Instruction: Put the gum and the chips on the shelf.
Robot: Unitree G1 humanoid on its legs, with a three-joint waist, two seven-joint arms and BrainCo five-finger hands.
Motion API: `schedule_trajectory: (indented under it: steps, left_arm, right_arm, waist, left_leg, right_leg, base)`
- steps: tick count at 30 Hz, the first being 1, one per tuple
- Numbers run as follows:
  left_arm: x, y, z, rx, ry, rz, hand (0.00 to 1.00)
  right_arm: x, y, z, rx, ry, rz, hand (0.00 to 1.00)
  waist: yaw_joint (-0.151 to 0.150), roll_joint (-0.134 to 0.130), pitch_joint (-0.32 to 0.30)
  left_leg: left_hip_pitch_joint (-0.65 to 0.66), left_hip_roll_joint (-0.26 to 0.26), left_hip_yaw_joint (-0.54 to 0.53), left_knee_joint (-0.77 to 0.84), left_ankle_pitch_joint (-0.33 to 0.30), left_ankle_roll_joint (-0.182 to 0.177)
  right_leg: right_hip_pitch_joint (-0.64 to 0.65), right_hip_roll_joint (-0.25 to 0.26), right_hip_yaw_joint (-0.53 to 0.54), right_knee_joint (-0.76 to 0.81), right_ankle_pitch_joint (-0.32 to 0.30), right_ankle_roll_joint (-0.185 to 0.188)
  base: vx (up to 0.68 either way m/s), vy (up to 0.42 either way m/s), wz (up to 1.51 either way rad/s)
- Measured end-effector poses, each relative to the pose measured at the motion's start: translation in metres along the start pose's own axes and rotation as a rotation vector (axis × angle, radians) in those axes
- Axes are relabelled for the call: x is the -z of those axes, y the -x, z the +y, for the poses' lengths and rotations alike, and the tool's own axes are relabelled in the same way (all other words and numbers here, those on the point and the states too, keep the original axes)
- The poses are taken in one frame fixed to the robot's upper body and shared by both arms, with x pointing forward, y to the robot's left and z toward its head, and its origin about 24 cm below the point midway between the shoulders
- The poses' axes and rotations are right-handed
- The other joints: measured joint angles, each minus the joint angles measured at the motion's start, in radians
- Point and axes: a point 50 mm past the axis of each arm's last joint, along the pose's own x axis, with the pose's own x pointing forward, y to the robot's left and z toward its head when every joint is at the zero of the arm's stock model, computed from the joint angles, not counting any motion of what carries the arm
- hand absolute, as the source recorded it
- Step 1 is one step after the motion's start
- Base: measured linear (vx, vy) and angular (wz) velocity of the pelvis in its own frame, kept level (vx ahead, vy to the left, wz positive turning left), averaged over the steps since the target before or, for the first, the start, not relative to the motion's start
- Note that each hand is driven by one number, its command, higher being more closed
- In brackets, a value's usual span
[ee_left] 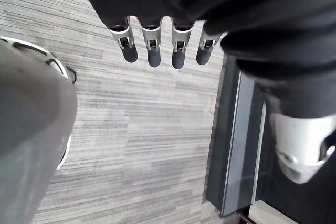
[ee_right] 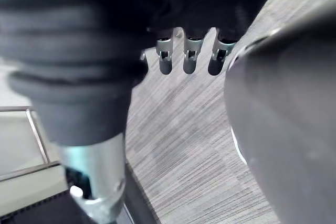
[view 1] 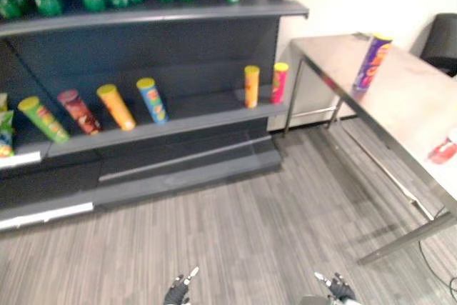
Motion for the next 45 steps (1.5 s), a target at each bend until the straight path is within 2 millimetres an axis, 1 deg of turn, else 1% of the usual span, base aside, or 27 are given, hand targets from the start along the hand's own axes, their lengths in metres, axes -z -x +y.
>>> schedule_trajectory:
  steps: [1, 2, 3, 5, 8, 10, 11, 12, 17, 20, 22, 23, 25, 26, 27, 28, 30, 31, 32, 33, 34, 35, 37, 41, 43, 44, 45]
  left_arm:
    - [0.000, 0.000, 0.001, -0.003, 0.002, 0.002, 0.00]
    - [0.002, 0.000, -0.003, 0.005, -0.003, 0.009, 0.00]
    - [0.003, 0.000, -0.007, 0.024, -0.022, 0.015, 0.00]
    - [0.004, 0.000, -0.011, 0.036, -0.023, 0.022, 0.00]
    - [0.005, 0.000, -0.009, 0.034, -0.022, 0.028, 0.00]
    - [0.004, 0.000, -0.008, 0.039, -0.022, 0.026, 0.00]
    - [0.003, 0.000, -0.008, 0.046, -0.022, 0.024, 0.00]
    - [0.003, -0.001, -0.007, 0.046, -0.023, 0.023, 0.00]
    - [0.003, 0.000, -0.006, 0.041, -0.025, 0.025, 0.00]
    - [0.002, -0.001, -0.006, 0.040, -0.025, 0.026, 0.00]
    - [0.000, -0.002, -0.007, 0.035, -0.027, 0.022, 0.00]
    - [0.000, -0.002, -0.007, 0.032, -0.027, 0.023, 0.00]
    - [-0.001, -0.002, -0.007, 0.024, -0.022, 0.018, 0.00]
    - [-0.003, -0.002, -0.007, 0.020, -0.007, 0.008, 0.00]
    - [-0.003, -0.002, -0.007, 0.015, 0.013, 0.003, 0.00]
    - [-0.001, -0.001, -0.005, 0.001, 0.051, 0.002, 0.00]
    - [0.001, 0.000, -0.005, -0.008, 0.099, 0.003, 0.00]
    - [0.003, 0.000, -0.008, -0.009, 0.116, -0.001, 0.00]
    - [0.001, -0.001, -0.011, -0.004, 0.131, -0.011, 0.00]
    - [-0.002, -0.001, -0.013, 0.002, 0.146, -0.022, 0.00]
    - [-0.002, -0.001, -0.018, 0.011, 0.155, -0.030, 0.00]
    - [-0.003, -0.001, -0.019, 0.019, 0.157, -0.040, 0.00]
    - [-0.004, -0.001, -0.020, 0.028, 0.159, -0.049, 0.00]
    - [-0.005, -0.001, -0.021, 0.034, 0.169, -0.059, 0.00]
    - [-0.002, 0.000, -0.021, 0.028, 0.184, -0.053, 0.00]
    - [0.000, 0.001, -0.021, 0.025, 0.193, -0.050, 0.00]
    - [-0.001, 0.001, -0.019, 0.021, 0.193, -0.051, 0.00]
  right_arm:
    - [-0.003, -0.001, 0.000, -0.009, 0.025, -0.010, 0.00]
    - [-0.007, -0.002, -0.001, -0.008, 0.029, -0.018, 0.00]
    - [-0.015, -0.004, -0.002, -0.006, 0.038, -0.038, 0.00]
    - [-0.017, -0.005, -0.005, -0.003, 0.050, -0.038, 0.00]
    - [-0.012, -0.004, -0.011, 0.013, 0.055, -0.020, 0.00]
    - [-0.008, -0.002, -0.012, 0.011, 0.060, -0.010, 0.00]
    - [-0.005, -0.001, -0.012, 0.003, 0.066, 0.000, 0.00]
    - [-0.004, -0.001, -0.011, -0.004, 0.071, 0.002, 0.00]
    - [-0.006, -0.001, -0.014, -0.006, 0.072, -0.003, 0.00]
    - [-0.010, -0.002, -0.016, 0.007, 0.052, -0.015, 0.00]
    - [-0.012, -0.003, -0.020, 0.027, 0.016, -0.024, 0.00]
    - [-0.012, -0.002, -0.020, 0.030, 0.011, -0.023, 0.00]
    - [-0.009, -0.001, -0.025, 0.049, -0.016, -0.017, 0.00]
    - [-0.006, 0.000, -0.027, 0.056, -0.022, -0.010, 0.00]
    - [-0.004, 0.002, -0.031, 0.072, -0.033, -0.005, 0.00]
    - [0.000, 0.004, -0.038, 0.097, -0.048, 0.003, 0.00]
    - [0.006, 0.007, -0.048, 0.138, -0.074, 0.018, 0.00]
    - [0.010, 0.010, -0.052, 0.171, -0.123, 0.021, 0.00]
    - [0.011, 0.012, -0.057, 0.198, -0.151, 0.018, 0.00]
    - [0.014, 0.013, -0.060, 0.211, -0.159, 0.023, 0.00]
    - [0.020, 0.017, -0.065, 0.234, -0.180, 0.038, 0.00]
    - [0.027, 0.020, -0.067, 0.242, -0.183, 0.056, 0.00]
    - [0.027, 0.020, -0.066, 0.243, -0.195, 0.053, 0.00]
    - [0.020, 0.015, -0.056, 0.216, -0.208, 0.027, 0.00]
    - [0.020, 0.015, -0.052, 0.207, -0.215, 0.015, 0.00]
    - [0.022, 0.016, -0.053, 0.208, -0.218, 0.018, 0.00]
    - [0.024, 0.017, -0.051, 0.210, -0.246, 0.023, 0.00]
  waist:
    - [0.002, -0.004, 0.004]
    - [0.002, 0.012, -0.001]
    - [-0.006, 0.045, 0.008]
    - [-0.005, 0.057, 0.027]
    - [-0.006, 0.055, 0.033]
    - [-0.007, 0.053, 0.032]
    - [-0.006, 0.040, 0.027]
    - [-0.006, 0.039, 0.027]
    - [-0.013, 0.042, 0.025]
    - [-0.029, 0.046, 0.024]
    - [-0.033, 0.047, 0.032]
    - [-0.033, 0.048, 0.032]
    - [-0.032, 0.045, 0.034]
    - [-0.031, 0.043, 0.033]
    - [-0.031, 0.051, 0.034]
    - [-0.032, 0.071, 0.039]
    - [-0.029, 0.080, 0.037]
    - [-0.029, 0.077, 0.039]
    - [-0.031, 0.082, 0.040]
    - [-0.031, 0.081, 0.041]
    - [-0.030, 0.078, 0.043]
    - [-0.027, 0.070, 0.046]
    - [-0.027, 0.069, 0.045]
    - [-0.022, 0.067, 0.044]
    - [-0.021, 0.069, 0.041]
    - [-0.020, 0.073, 0.038]
    - [-0.012, 0.061, 0.024]
  left_leg:
    - [0.014, -0.007, 0.007, -0.030, 0.002, -0.023]
    - [0.019, 0.005, 0.019, -0.049, 0.013, -0.025]
    - [0.021, 0.020, 0.038, -0.085, 0.036, -0.039]
    - [0.028, 0.020, 0.077, -0.120, 0.056, -0.046]
    - [0.048, 0.022, 0.101, -0.136, 0.062, -0.054]
    - [0.058, 0.024, 0.101, -0.136, 0.062, -0.054]
    - [0.049, 0.025, 0.106, -0.136, 0.062, -0.055]
    - [0.041, 0.027, 0.107, -0.135, 0.063, -0.057]
    - [0.014, 0.026, 0.129, -0.134, 0.067, -0.061]
    - [-0.011, 0.026, 0.163, -0.127, 0.063, -0.067]
    - [-0.019, 0.040, 0.211, -0.077, 0.032, -0.099]
    - [-0.024, 0.049, 0.217, -0.050, 0.016, -0.104]
    - [-0.053, 0.109, 0.236, 0.125, -0.026, -0.142]
    - [-0.086, 0.152, 0.229, 0.246, -0.026, -0.141]
    - [-0.116, 0.200, 0.219, 0.367, -0.021, -0.133]
    - [-0.136, 0.260, 0.186, 0.508, -0.003, -0.095]
    - [-0.162, 0.300, 0.114, 0.653, 0.077, 0.014]
    - [-0.221, 0.305, 0.023, 0.760, 0.131, 0.008]
    - [-0.252, 0.288, -0.015, 0.799, 0.073, -0.022]
    - [-0.267, 0.277, -0.029, 0.809, 0.041, -0.029]
    - [-0.294, 0.244, -0.054, 0.800, -0.007, -0.035]
    - [-0.312, 0.208, -0.068, 0.751, -0.036, -0.037]
    - [-0.333, 0.182, -0.082, 0.624, -0.049, -0.045]
    - [-0.356, 0.117, -0.241, 0.313, -0.037, -0.044]
    - [-0.328, 0.094, -0.309, 0.179, 0.009, -0.043]
    - [-0.317, 0.094, -0.310, 0.162, 0.035, -0.064]
    - [-0.298, 0.076, -0.271, 0.170, 0.064, -0.097]
  right_leg:
    - [0.022, 0.011, -0.072, -0.083, -0.007, -0.010]
    - [0.027, 0.037, -0.080, -0.125, -0.005, -0.013]
    - [0.040, 0.067, -0.101, -0.195, 0.000, -0.018]
    - [0.042, 0.095, -0.105, -0.258, 0.000, -0.018]
    - [0.076, 0.122, -0.129, -0.341, 0.000, -0.018]
    - [0.108, 0.138, -0.136, -0.405, 0.006, -0.008]
    - [0.131, 0.158, -0.149, -0.488, 0.017, 0.009]
    - [0.129, 0.162, -0.149, -0.503, 0.024, 0.013]
    - [0.095, 0.167, -0.134, -0.519, 0.038, 0.013]
    - [0.022, 0.156, -0.102, -0.455, 0.023, -0.003]
    - [-0.030, 0.145, -0.069, -0.377, -0.020, -0.013]
    - [-0.039, 0.145, -0.058, -0.357, -0.034, -0.015]
    - [-0.043, 0.159, -0.025, -0.317, -0.089, -0.028]
    - [-0.037, 0.169, -0.009, -0.312, -0.098, -0.035]
    - [-0.029, 0.192, 0.011, -0.305, -0.101, -0.041]
    - [-0.016, 0.229, 0.049, -0.283, -0.119, -0.055]
    - [-0.008, 0.273, 0.123, -0.249, -0.151, -0.078]
    - [0.003, 0.305, 0.184, -0.250, -0.161, -0.089]
    - [0.007, 0.318, 0.219, -0.251, -0.167, -0.098]
    - [0.014, 0.324, 0.240, -0.254, -0.167, -0.099]
    - [0.043, 0.335, 0.272, -0.277, -0.166, -0.100]
    - [0.075, 0.338, 0.305, -0.294, -0.166, -0.100]
    - [0.104, 0.350, 0.359, -0.316, -0.167, -0.098]
    - [0.109, 0.360, 0.493, -0.316, -0.185, -0.063]
    - [0.123, 0.352, 0.561, -0.308, -0.212, -0.018]
    - [0.124, 0.350, 0.577, -0.303, -0.222, -0.005]
    - [0.127, 0.319, 0.607, -0.299, -0.234, 0.016]
  base:
    - [0.08, -0.069, -0.57]
    - [0.11, -0.073, -0.54]
    - [0.07, -0.047, -0.60]
    - [0.02, -0.063, -0.55]
    - [0.00, -0.061, -0.33]
    - [-0.05, -0.041, -0.09]
    - [-0.07, -0.031, -0.07]
    - [-0.08, -0.025, -0.08]
    - [-0.06, -0.001, -0.12]
    - [-0.01, -0.014, -0.33]
    - [0.02, -0.047, -0.54]
    - [0.08, -0.107, -0.52]
    - [0.10, -0.138, -0.51]
    - [0.11, -0.195, -0.59]
    - [0.15, -0.246, -0.86]
    - [0.20, -0.247, -1.11]
    - [0.24, -0.160, -1.39]
    - [0.32, -0.123, -1.39]
    - [0.32, -0.107, -1.17]
    - [0.24, -0.040, -0.89]
    - [0.22, -0.019, -0.91]
    - [0.22, 0.000, -0.86]
    - [0.19, 0.083, -0.99]
    - [0.21, 0.202, -1.02]
    - [0.26, 0.333, -0.86]
    - [0.27, 0.389, -0.91]
    - [0.26, 0.398, -0.88]
